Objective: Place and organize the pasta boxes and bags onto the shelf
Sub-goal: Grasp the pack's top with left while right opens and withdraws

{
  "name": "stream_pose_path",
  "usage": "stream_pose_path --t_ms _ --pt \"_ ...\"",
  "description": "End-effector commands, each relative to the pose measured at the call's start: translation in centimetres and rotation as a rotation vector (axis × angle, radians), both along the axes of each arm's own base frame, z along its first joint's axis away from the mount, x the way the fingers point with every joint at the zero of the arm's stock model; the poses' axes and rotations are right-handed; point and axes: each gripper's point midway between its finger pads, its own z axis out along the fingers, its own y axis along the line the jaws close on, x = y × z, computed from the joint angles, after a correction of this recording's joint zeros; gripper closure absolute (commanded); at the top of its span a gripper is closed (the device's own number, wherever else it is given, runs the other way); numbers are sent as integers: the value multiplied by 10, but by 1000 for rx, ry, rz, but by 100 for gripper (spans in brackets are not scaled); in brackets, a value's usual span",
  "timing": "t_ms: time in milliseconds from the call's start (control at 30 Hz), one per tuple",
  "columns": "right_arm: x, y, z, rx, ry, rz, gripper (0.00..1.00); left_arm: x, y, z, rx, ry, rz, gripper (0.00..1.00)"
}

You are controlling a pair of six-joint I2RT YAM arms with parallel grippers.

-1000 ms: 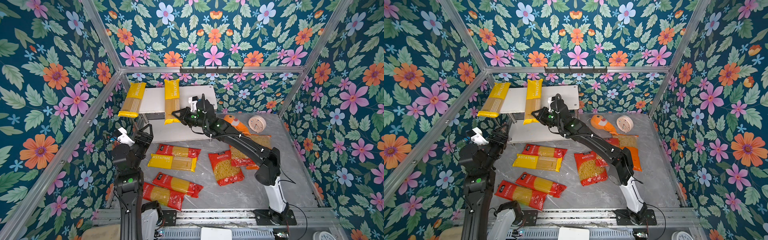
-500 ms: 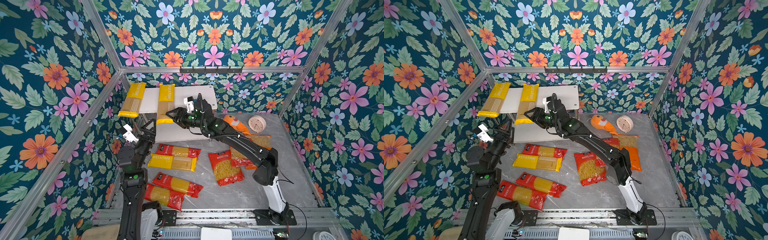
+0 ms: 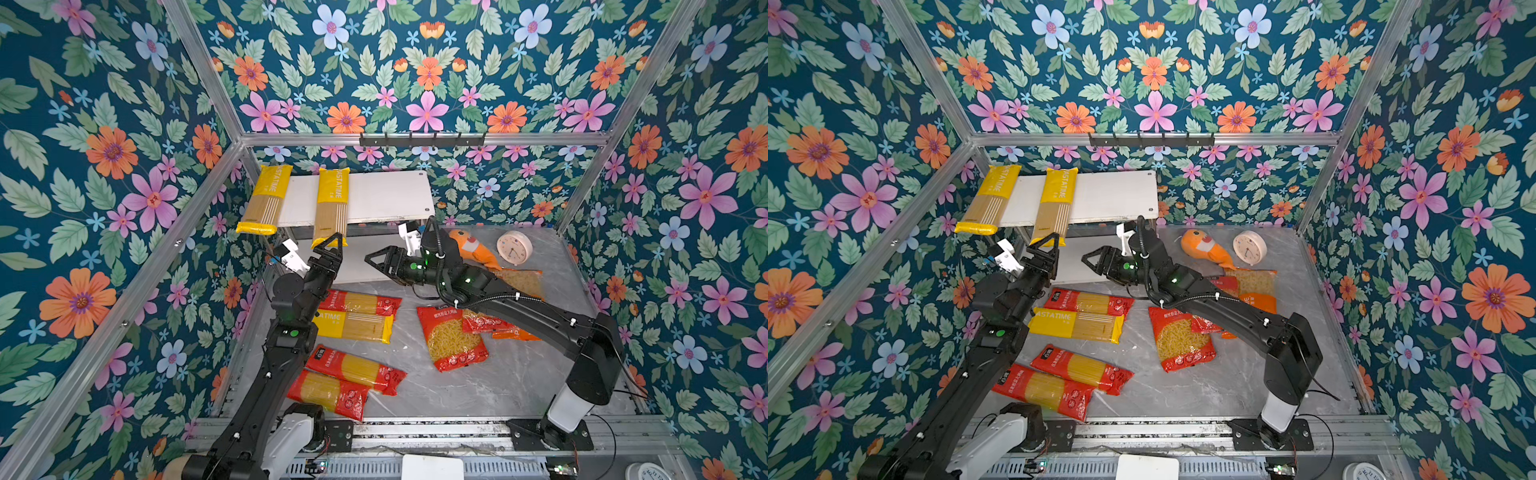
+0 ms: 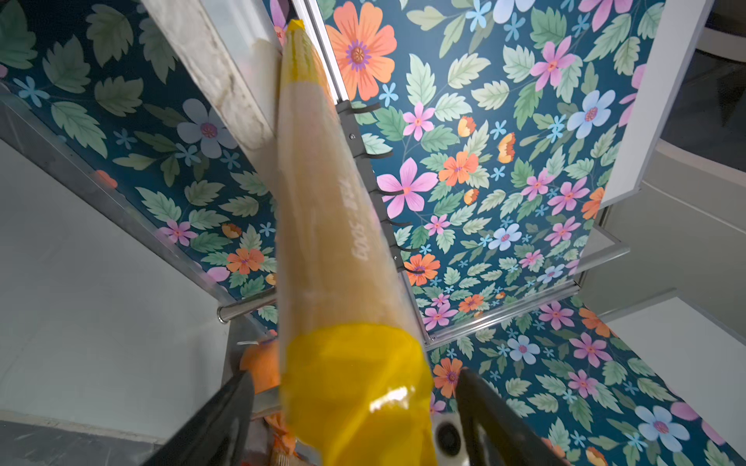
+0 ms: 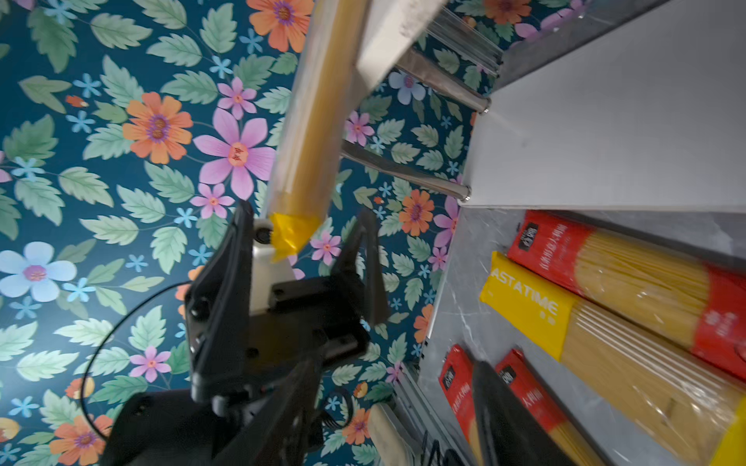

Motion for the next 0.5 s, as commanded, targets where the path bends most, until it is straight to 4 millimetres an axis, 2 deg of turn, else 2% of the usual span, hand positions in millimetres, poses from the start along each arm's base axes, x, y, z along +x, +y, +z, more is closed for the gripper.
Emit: stream_pose_path --t_ms 0,233,333,467 --pt "-1 -15 0 18 -24 -54 37 6 14 17 -39 -77 88 27" --pt "-8 -23 -47 -12 72 -69 39 18 4 20 -57 -94 65 50" --pt "-11 -22 -57 -22 90 -67 39 20 6 20 -59 -93 76 66" --pt "-13 -22 -62 -31 98 -64 40 15 10 31 -56 -109 98 83"
